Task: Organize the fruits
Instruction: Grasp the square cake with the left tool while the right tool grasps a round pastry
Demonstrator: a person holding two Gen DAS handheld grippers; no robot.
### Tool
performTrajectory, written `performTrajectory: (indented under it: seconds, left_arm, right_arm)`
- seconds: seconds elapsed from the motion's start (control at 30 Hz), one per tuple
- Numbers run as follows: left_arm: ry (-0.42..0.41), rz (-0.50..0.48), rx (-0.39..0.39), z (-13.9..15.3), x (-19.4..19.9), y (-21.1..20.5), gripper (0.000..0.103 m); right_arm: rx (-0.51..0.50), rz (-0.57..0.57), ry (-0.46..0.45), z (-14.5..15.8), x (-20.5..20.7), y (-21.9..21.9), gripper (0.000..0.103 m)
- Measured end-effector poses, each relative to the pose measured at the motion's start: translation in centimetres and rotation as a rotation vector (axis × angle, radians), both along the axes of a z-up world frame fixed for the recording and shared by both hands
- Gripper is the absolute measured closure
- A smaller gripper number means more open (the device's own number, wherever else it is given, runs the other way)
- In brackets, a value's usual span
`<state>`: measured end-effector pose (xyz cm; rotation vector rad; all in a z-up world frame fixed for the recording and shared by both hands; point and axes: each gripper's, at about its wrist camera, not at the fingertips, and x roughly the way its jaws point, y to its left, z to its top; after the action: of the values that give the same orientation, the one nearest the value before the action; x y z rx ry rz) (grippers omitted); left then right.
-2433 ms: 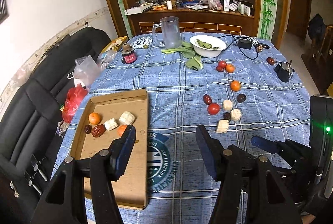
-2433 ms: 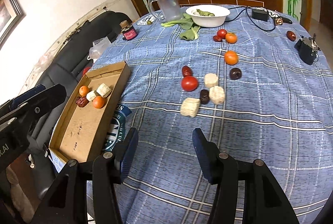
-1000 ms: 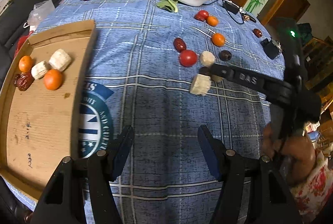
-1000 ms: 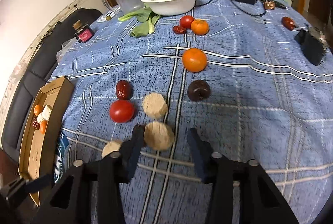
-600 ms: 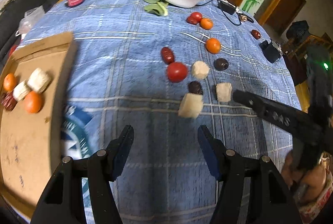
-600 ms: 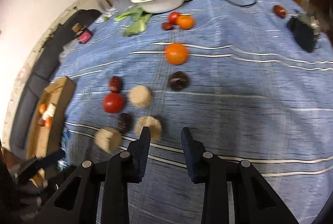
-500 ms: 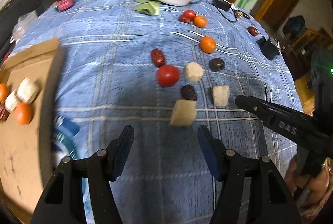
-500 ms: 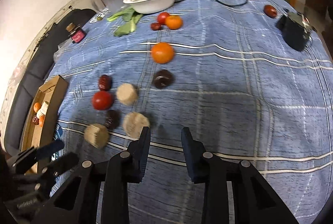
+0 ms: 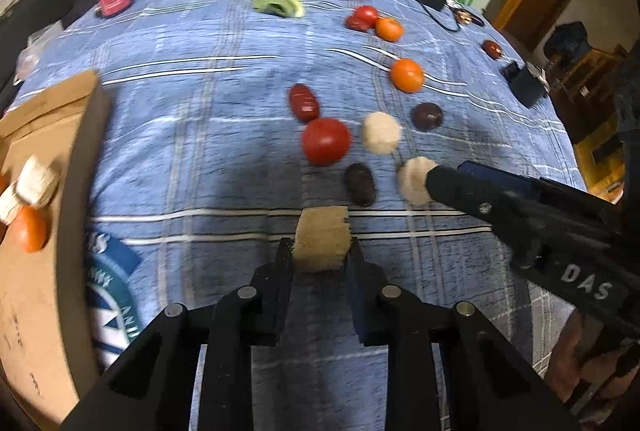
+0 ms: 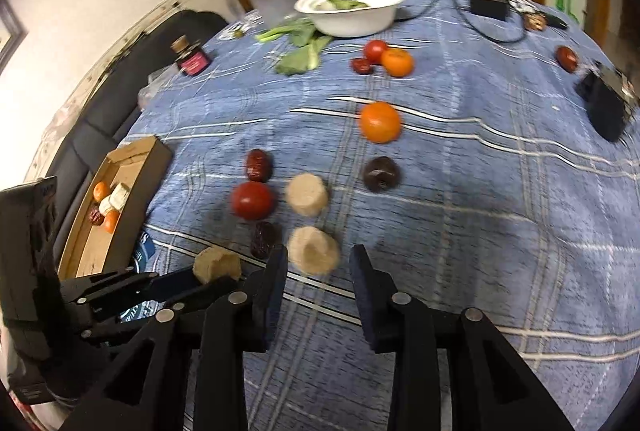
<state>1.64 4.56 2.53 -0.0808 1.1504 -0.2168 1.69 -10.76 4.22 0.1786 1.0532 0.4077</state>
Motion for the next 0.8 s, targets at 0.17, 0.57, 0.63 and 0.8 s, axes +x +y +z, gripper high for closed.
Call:
performTrajectory:
  seconds: [0.17,0.57,0.63,0.8]
  left_arm:
    - [0.004,0.022,-0.003,-0.6,-0.1,0.8,0.079]
    - [-0.036,0.07,-0.086,2.0,-1.7,4.2,0.079]
    - [-0.049,0.095,-0.108,3.0,-2.4,5.7,0.079]
    - [-0.07,0.19,-0.125,4.7,-3.9,11.5,0.079]
  right_arm:
    - [-0.087,0.033,-0.011,-1.3,0.4,2.3,0.053]
    - [-0.126,-0.012,-0.01,-0.6,-1.1,1.6,0.071]
    - [-0.111,-0.015,-0.01,0.2,-1.6,2.1,0.071]
    - [-0.072,0.03,-0.037,2.7,-2.5,5.6,0.071]
